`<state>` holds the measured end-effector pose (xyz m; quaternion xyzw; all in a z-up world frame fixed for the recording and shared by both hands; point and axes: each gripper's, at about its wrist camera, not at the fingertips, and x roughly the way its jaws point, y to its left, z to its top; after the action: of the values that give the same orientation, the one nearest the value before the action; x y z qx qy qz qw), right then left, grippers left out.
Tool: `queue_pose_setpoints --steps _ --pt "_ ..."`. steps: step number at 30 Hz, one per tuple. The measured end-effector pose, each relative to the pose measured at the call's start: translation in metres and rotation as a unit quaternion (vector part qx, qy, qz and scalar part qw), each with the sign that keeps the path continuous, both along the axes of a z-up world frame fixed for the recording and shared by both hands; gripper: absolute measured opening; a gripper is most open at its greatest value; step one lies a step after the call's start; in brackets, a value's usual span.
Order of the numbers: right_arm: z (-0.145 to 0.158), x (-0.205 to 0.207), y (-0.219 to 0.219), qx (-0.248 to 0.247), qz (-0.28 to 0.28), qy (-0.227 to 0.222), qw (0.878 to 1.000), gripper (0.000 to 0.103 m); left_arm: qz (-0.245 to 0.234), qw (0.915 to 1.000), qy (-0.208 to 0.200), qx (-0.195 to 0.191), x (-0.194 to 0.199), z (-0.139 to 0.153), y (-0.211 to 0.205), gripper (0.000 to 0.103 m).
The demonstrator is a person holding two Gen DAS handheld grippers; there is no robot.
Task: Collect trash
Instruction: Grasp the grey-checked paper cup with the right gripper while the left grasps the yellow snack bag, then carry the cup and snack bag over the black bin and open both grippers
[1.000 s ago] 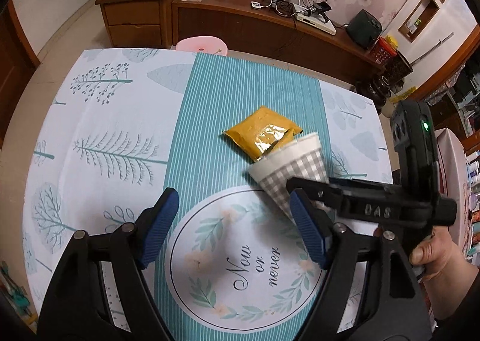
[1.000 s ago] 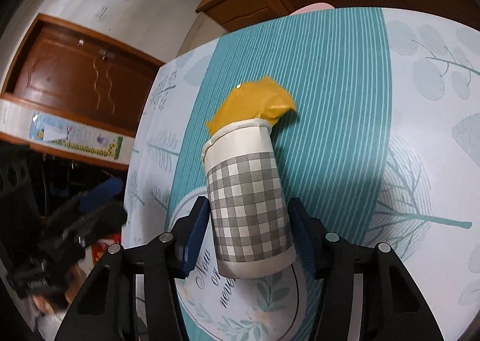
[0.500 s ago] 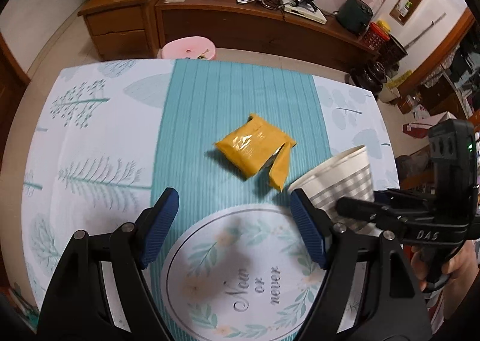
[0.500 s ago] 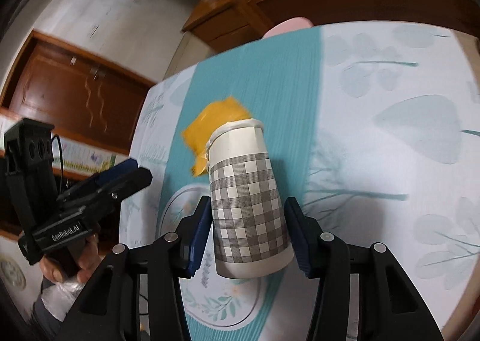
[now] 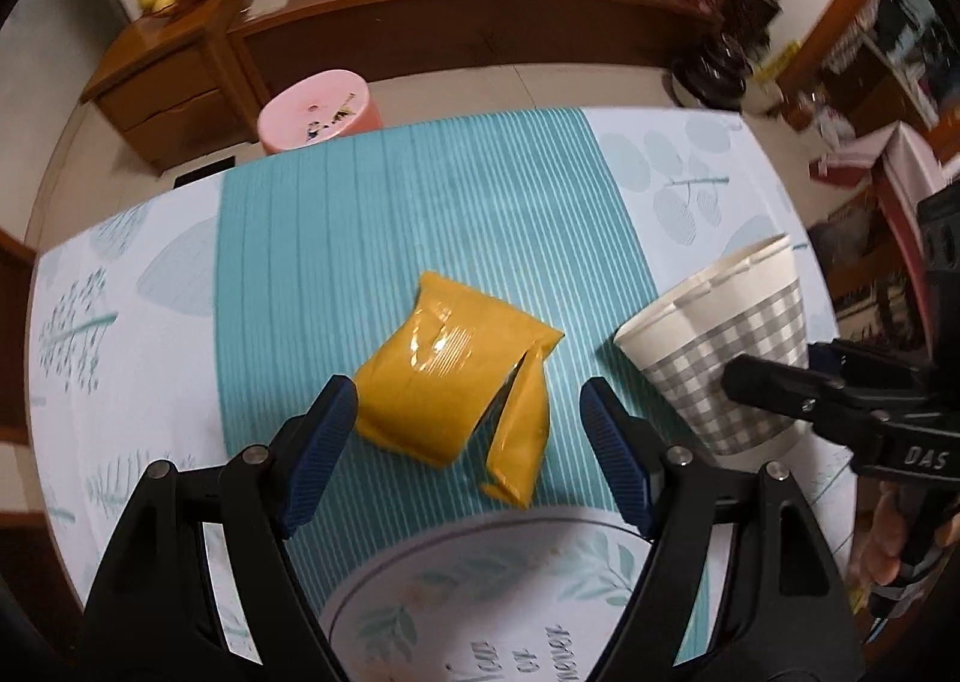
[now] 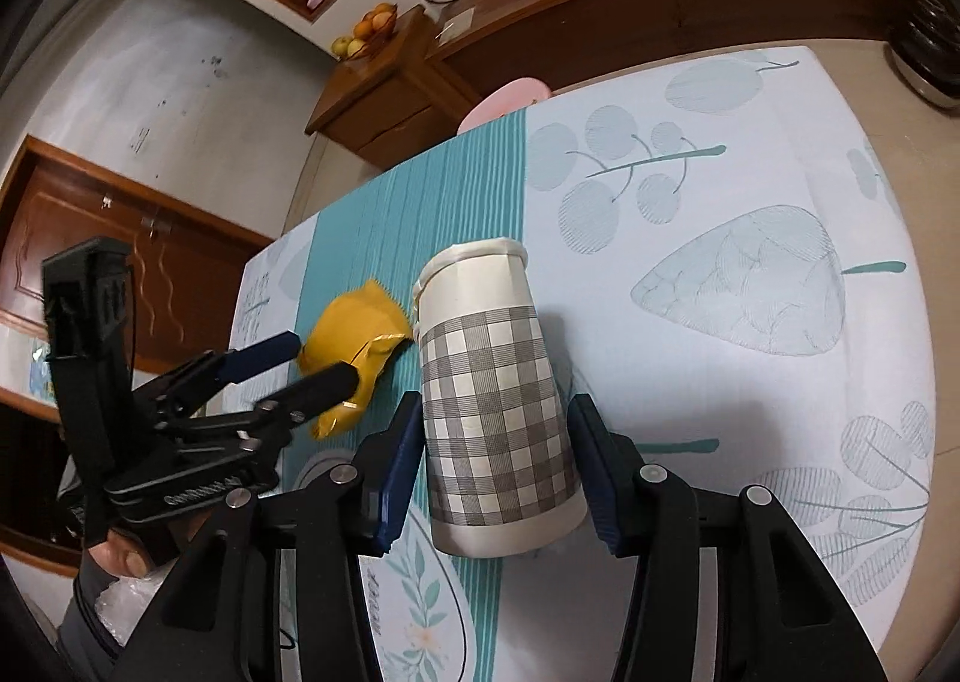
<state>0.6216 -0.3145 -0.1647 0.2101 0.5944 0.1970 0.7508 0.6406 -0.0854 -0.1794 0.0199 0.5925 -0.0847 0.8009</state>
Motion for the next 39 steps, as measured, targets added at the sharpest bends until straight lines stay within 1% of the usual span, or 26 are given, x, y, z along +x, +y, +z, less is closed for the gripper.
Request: queue_pose_setpoints --steps 4,6,8,10,11,13,14,15,16,17,19,22,26,31,35,36,39 --pt "-0.004 0.000 0.003 0.008 -0.005 0.000 1.000 0.048 -0.018 0.9995 0.024 0.013 0.011 -0.021 -0.008 0.074" --pt "-0.005 0.000 0.003 0.009 -0.006 -0.002 1.000 0.048 -0.020 0.9993 0.023 0.021 0.015 -0.028 -0.010 0.074" --pt "-0.006 0.000 0.004 0.010 -0.008 -0.002 1.000 0.048 -0.022 0.9993 0.022 0.020 0.018 -0.029 -0.012 0.073" --pt "-0.006 -0.002 0.002 0.012 -0.010 0.000 1.000 0.048 -0.021 0.9993 0.024 0.019 0.021 -0.031 -0.013 0.052" --pt "-0.006 -0.004 0.002 0.011 -0.012 -0.001 1.000 0.048 -0.019 0.9993 0.026 0.020 0.022 -0.032 -0.012 0.050" --pt "-0.006 -0.007 0.003 0.011 -0.013 -0.001 1.000 0.048 -0.016 0.9991 0.022 0.031 0.022 -0.031 -0.012 0.035" --pt "-0.005 -0.009 0.004 0.010 -0.015 0.000 1.000 0.048 -0.014 0.9991 0.019 0.036 0.021 -0.031 -0.012 0.033" --pt "-0.005 -0.011 0.005 0.011 -0.016 -0.001 1.000 0.048 -0.011 0.9991 0.018 0.037 0.021 -0.031 -0.011 0.026" --pt "-0.004 -0.015 0.005 0.012 -0.017 -0.002 1.000 0.048 -0.007 0.9992 0.016 0.035 0.020 -0.030 -0.009 0.016" --pt "-0.003 -0.017 0.008 0.013 -0.017 -0.002 1.000 0.048 0.001 0.9995 0.018 0.025 0.019 -0.029 -0.006 0.016" --pt "0.002 -0.024 0.009 0.015 -0.017 -0.006 1.000 0.048 0.014 0.9996 0.022 0.010 0.015 -0.027 0.001 0.011" --pt "0.012 -0.038 0.011 0.017 -0.019 -0.013 1.000 0.048 0.032 0.9994 0.016 -0.002 0.000 -0.017 0.007 0.009" --pt "0.030 -0.065 0.016 0.016 -0.024 -0.023 0.999 0.048 0.035 0.9992 0.000 -0.019 -0.036 0.008 0.010 0.008" --pt "0.060 -0.117 0.024 0.008 -0.035 -0.040 0.999 0.048 0.035 0.9987 -0.021 -0.031 -0.096 0.046 0.012 0.008" --pt "0.089 -0.173 0.038 -0.008 -0.045 -0.060 0.997 0.048 0.042 0.9976 -0.038 -0.041 -0.159 0.077 0.020 0.008" --pt "0.097 -0.191 0.041 -0.013 -0.048 -0.067 0.997 0.048 0.044 0.9972 -0.042 -0.043 -0.172 0.084 0.022 0.008" --pt "0.118 -0.249 0.053 -0.032 -0.059 -0.088 0.994 0.048 0.048 0.9958 -0.054 -0.055 -0.230 0.107 0.032 0.008"
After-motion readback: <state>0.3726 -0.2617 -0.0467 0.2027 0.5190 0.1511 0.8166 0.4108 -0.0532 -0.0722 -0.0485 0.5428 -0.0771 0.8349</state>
